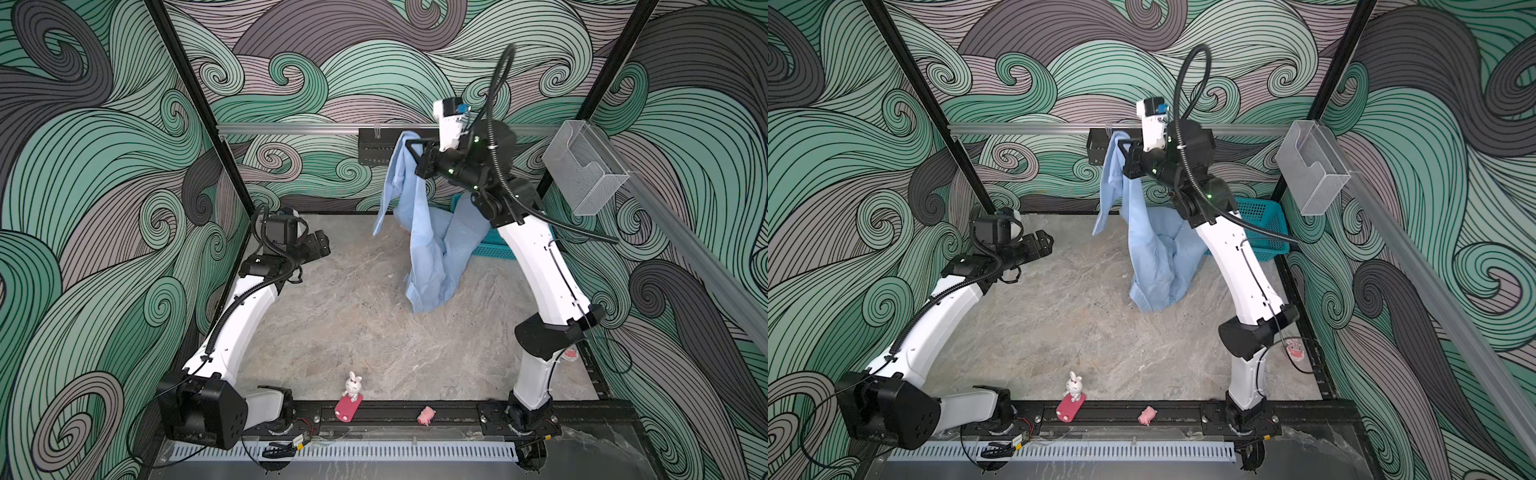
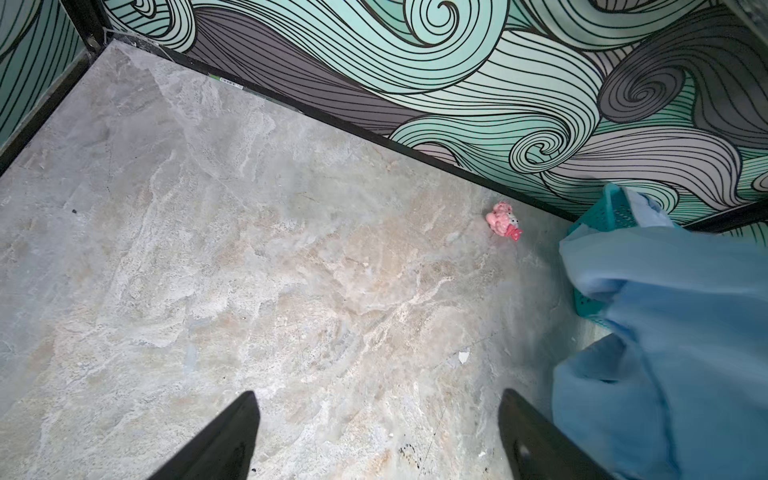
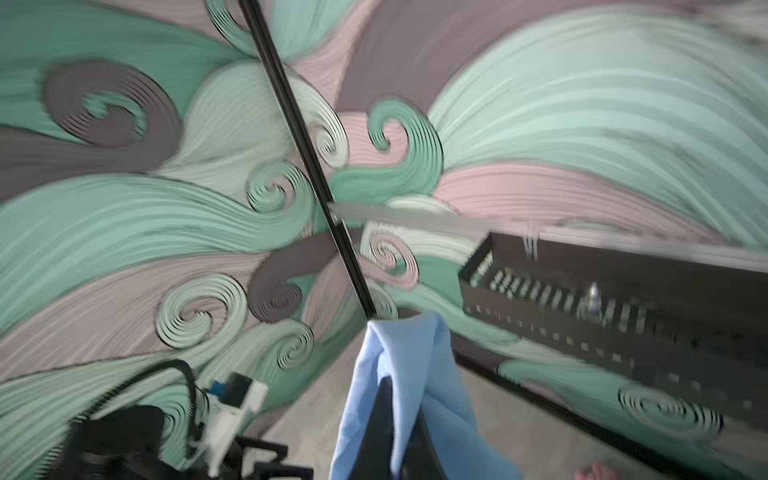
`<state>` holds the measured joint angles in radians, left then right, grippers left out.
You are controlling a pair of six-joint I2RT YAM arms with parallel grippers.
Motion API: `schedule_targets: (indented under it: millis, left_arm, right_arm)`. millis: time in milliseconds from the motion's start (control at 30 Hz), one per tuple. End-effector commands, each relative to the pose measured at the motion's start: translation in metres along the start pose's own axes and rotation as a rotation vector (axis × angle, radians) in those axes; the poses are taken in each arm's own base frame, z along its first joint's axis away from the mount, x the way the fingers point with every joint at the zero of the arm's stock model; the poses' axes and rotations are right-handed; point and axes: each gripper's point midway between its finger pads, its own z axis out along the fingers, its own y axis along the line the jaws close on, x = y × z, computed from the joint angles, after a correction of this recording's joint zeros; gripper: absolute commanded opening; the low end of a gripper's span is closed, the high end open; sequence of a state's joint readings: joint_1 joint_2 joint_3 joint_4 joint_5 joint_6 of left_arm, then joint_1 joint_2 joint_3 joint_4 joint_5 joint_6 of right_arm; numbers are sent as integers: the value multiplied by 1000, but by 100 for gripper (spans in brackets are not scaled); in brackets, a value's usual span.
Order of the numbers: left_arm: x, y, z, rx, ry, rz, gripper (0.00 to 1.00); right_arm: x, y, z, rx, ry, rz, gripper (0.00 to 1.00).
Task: Fold and stack the long sleeve shirts
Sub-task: 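Swing the held shirt out of the basket and lower it onto the table, then release the shirt with the right gripper and draw back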
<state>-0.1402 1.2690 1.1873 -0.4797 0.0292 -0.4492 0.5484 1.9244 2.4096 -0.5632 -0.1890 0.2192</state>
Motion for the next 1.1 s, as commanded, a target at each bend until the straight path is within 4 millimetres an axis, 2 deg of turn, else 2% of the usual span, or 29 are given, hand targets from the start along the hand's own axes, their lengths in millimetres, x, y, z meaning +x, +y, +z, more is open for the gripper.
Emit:
schedule_targets:
  millis: [0, 33, 67, 100, 133, 200, 300, 400, 533, 600, 767, 933, 1067]
  left_arm:
    - [-3, 1, -9, -12, -19, -1, 92]
    - [-3, 2, -9, -16, -18, 1, 92]
    - [-3, 2, -9, -19, -16, 4, 92]
    - [-3, 3, -10, -23, -15, 8, 92]
    - [-2, 3, -10, -25, -14, 9, 92]
    - [-1, 4, -10, -29, -12, 12, 92]
    - [0, 5, -7, -29, -4, 9, 92]
    - [2, 4, -4, -23, 6, 5, 92]
    - [3, 4, -2, -21, 13, 5, 92]
    - [4, 3, -2, -19, 14, 3, 93]
    - [4, 2, -1, -12, 17, 1, 93]
    - [5, 3, -2, -16, 16, 3, 94]
    - [5, 4, -2, -19, 17, 5, 94]
  right_arm:
    - [125, -25, 44, 94, 350, 25, 9]
    - [153, -29, 50, 116, 428, 11, 15]
    - [173, -29, 51, 129, 486, -5, 27]
    - [189, -32, 50, 154, 534, -20, 50]
    - [197, -37, 46, 194, 557, -30, 62]
    - [194, -54, 34, 290, 543, -33, 79]
    - [176, -88, 11, 466, 481, -34, 99]
    - [175, -132, -13, 637, 477, 45, 99]
    - [197, -200, -45, 820, 511, 211, 99]
    - [209, -229, -54, 867, 530, 273, 99]
    - [237, -280, -53, 882, 584, 409, 99]
    - [256, -317, -48, 898, 605, 490, 99]
    - [271, -339, -40, 878, 618, 558, 99]
